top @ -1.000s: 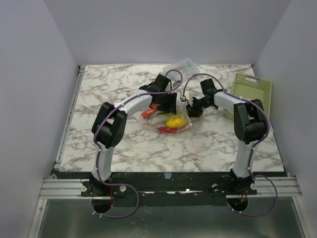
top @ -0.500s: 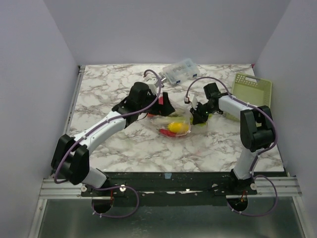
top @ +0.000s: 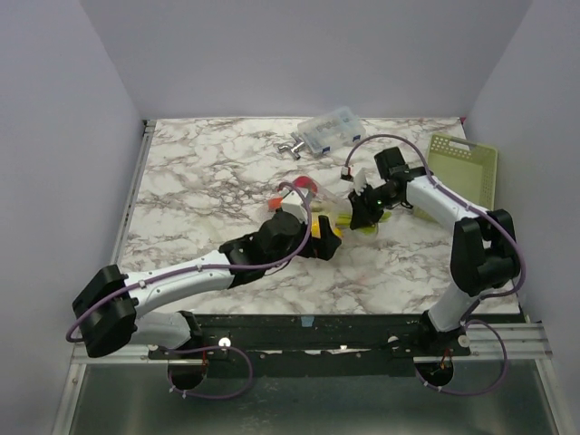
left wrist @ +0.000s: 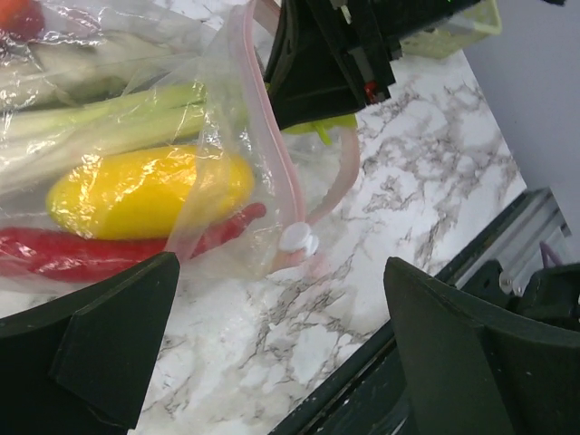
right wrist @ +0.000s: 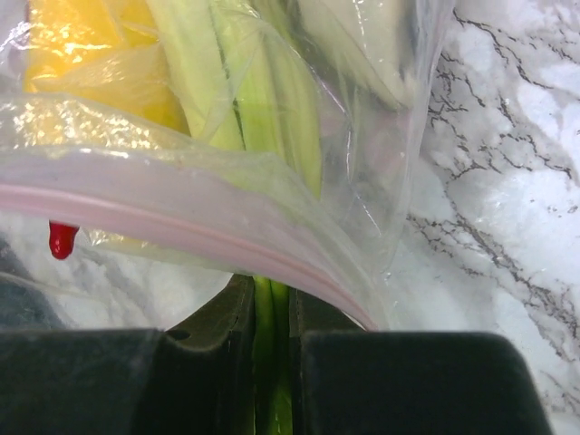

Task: Open the zip-top bag and remove the fake food
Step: Pick up the fake vegetable from the zipper food storage bag.

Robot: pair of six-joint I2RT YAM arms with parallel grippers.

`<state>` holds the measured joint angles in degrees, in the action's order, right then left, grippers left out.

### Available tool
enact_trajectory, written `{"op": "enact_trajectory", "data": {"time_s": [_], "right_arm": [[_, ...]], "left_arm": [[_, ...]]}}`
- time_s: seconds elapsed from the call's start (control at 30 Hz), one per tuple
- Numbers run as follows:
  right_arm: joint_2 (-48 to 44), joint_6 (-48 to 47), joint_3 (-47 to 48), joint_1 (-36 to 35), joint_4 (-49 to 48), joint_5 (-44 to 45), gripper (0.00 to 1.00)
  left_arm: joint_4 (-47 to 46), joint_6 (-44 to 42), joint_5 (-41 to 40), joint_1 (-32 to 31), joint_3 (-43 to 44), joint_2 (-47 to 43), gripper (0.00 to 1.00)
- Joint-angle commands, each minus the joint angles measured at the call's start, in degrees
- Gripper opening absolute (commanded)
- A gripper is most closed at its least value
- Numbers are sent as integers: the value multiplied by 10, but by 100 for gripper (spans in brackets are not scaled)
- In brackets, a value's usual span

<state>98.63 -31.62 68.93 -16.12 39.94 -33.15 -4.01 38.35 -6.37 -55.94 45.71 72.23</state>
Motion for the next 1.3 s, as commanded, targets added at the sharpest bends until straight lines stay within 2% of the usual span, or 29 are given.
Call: {"op": "enact_trajectory", "data": {"time_s": [0.0,0.1,0.23,0.37,0.5,0.63,0.73,0.83,0.9,0.93,1.0,1.03,1.1,1.17,1.2,1.27], "right_arm": [[-44,74,-20,-16,-19,-17,4],[-56,110,-31,-24,-32,-13,4],[-57,157,-34,-30,-40,-18,4],[-54,198,-34,-36,-43,-20,4],[-43,219,-27,-36,-30,-16,4],[-12,245,5,-36,8,-45,4],[7,264,22,-36,26,-60,4],[5,267,36,-34,27,-38,4],[-3,271,42,-35,26,-52,4],[-7,275,43,-35,26,-69,5],[-14,279,44,-35,25,-105,4],[-17,282,43,-35,25,-115,4],[-25,282,38,-34,25,-130,4],[-32,289,27,-33,18,-142,4],[-35,295,21,-33,12,-144,5],[-40,300,14,-30,5,-148,4]], "left_arm": [[2,106,-209,-61,12,7,99],[66,177,-278,-87,39,32,99],[195,288,-312,-105,97,88,99],[224,309,-313,-111,123,132,98],[264,320,-327,-111,145,170,91],[257,290,-324,-110,152,195,78],[232,244,-321,-110,150,202,78],[174,171,-298,-110,128,198,79],[132,136,-282,-106,101,192,78],[120,131,-272,-102,90,192,76],[124,134,-262,-91,75,196,66],[131,138,-261,-85,72,199,66],[148,148,-265,-77,68,202,69],[160,162,-276,-74,64,200,82],[155,162,-276,-73,61,196,86],[135,153,-266,-69,55,189,87]]}}
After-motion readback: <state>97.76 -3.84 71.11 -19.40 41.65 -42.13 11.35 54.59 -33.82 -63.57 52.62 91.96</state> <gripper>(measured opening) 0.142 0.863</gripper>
